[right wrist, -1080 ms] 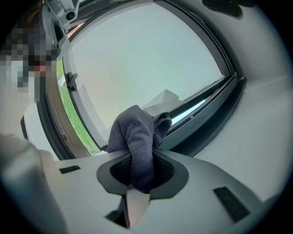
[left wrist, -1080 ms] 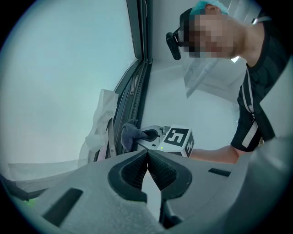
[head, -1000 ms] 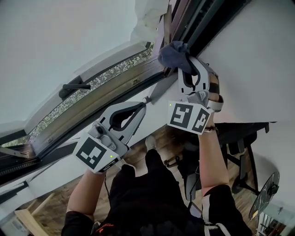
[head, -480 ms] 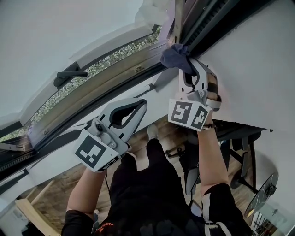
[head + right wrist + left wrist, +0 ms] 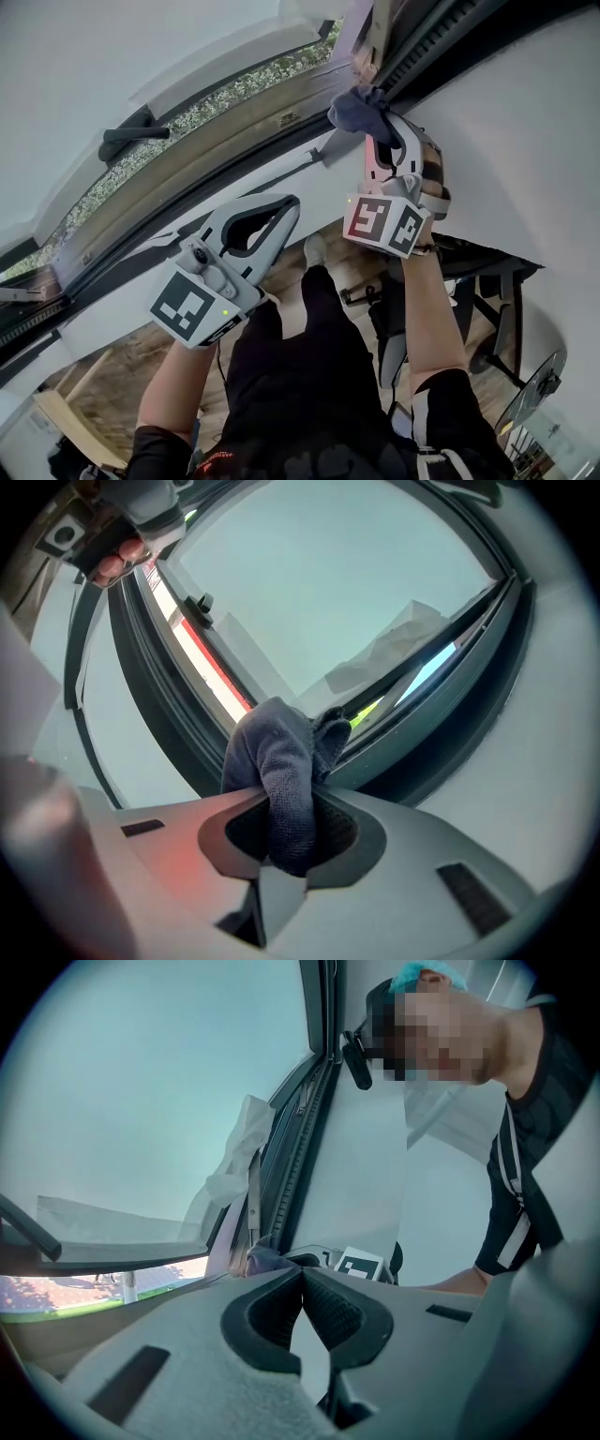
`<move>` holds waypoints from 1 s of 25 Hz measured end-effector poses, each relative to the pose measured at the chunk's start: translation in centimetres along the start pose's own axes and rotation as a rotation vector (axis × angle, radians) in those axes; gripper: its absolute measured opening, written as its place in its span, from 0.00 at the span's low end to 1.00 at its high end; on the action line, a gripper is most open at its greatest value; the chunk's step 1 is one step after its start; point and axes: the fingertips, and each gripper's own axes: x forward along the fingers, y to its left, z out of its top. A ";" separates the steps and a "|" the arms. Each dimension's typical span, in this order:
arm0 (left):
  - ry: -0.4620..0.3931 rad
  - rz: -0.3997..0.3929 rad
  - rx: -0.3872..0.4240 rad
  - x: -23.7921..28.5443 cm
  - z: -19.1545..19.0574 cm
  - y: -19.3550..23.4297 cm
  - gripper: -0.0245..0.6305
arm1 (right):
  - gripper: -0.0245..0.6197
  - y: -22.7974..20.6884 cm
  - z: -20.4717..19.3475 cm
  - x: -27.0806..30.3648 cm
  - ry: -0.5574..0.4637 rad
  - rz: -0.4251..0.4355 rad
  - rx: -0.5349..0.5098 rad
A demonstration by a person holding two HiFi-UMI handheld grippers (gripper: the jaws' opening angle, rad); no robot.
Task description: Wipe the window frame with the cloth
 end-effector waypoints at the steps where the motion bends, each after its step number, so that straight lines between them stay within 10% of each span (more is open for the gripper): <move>1: 0.007 0.002 -0.007 0.0 -0.3 0.1 0.07 | 0.13 0.3 -0.2 0.2 0.003 0.005 0.001; 25: 0.078 0.079 -0.063 -4.5 -3.1 0.4 0.07 | 0.13 3.9 -0.6 -1.1 -0.006 0.174 0.217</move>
